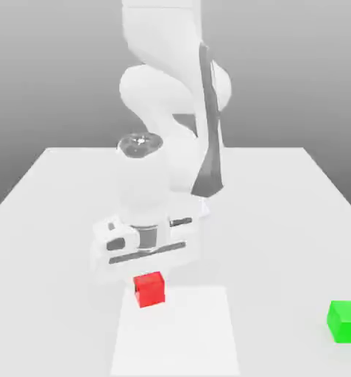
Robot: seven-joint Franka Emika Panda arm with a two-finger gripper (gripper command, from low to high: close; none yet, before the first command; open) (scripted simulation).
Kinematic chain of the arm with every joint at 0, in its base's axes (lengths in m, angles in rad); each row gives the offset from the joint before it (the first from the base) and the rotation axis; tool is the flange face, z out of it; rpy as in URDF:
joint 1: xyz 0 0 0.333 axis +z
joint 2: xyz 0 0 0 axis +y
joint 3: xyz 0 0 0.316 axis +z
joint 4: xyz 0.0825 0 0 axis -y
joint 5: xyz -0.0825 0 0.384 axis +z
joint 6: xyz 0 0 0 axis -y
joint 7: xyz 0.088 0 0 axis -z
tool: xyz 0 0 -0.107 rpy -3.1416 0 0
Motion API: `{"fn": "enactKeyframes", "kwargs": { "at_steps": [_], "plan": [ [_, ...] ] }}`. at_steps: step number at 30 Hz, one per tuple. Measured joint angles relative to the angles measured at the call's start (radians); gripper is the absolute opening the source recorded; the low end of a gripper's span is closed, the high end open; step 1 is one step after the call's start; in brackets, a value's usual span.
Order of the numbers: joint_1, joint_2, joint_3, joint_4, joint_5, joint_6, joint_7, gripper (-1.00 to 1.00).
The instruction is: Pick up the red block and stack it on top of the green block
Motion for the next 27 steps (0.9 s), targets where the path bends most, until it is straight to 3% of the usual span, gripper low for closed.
{"fn": "enactKeyframes", "kwargs": {
  "at_steps": [7, 21, 25, 26, 27],
  "plan": [
    [0.001, -0.203, 0.015, -0.003, -0.094, -0.201, 0.087, -1.0],
    [0.46, 0.044, 0.271, 0.485, -0.136, -0.446, 0.487, -1.0],
    [0.507, 0.171, 0.259, 0.524, -0.19, -0.359, 0.551, -1.0],
    [0.515, 0.203, 0.25, 0.527, -0.203, -0.331, 0.561, 1.0],
    [0.515, 0.203, 0.25, 0.527, -0.203, -0.331, 0.561, 1.0]
  ]
}}
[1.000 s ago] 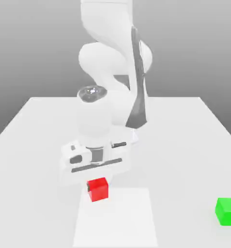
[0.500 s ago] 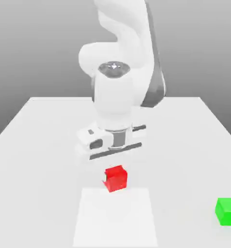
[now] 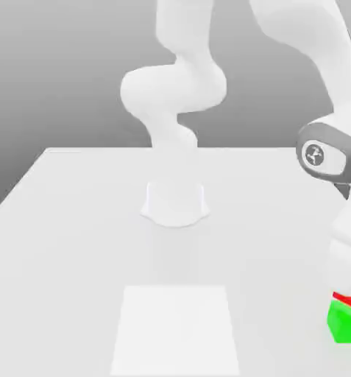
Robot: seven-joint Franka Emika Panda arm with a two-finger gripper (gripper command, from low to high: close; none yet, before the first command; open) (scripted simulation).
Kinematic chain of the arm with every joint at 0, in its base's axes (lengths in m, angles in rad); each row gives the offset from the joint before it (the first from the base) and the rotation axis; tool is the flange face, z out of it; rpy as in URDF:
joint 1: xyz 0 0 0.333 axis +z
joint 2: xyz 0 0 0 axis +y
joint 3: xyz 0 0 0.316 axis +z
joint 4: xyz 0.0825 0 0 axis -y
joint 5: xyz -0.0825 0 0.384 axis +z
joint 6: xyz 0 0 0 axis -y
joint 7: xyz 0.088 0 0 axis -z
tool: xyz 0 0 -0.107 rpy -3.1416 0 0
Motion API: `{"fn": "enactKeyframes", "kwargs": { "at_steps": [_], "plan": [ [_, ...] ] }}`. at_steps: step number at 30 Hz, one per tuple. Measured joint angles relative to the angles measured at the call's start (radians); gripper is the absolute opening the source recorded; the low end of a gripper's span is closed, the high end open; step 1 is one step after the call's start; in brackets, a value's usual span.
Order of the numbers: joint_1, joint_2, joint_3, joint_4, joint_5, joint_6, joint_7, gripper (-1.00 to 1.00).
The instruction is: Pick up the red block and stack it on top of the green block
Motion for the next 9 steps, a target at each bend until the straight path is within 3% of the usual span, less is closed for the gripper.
{"fn": "enactKeyframes", "kwargs": {
  "at_steps": [5, 9],
  "plan": [
    [0.004, 0.016, -0.005, 0.001, -0.007, 0.014, 0.005, 1.0],
    [-0.009, -0.08, 0.016, -0.003, 0.035, -0.075, -0.024, 1.0]
  ]
}}
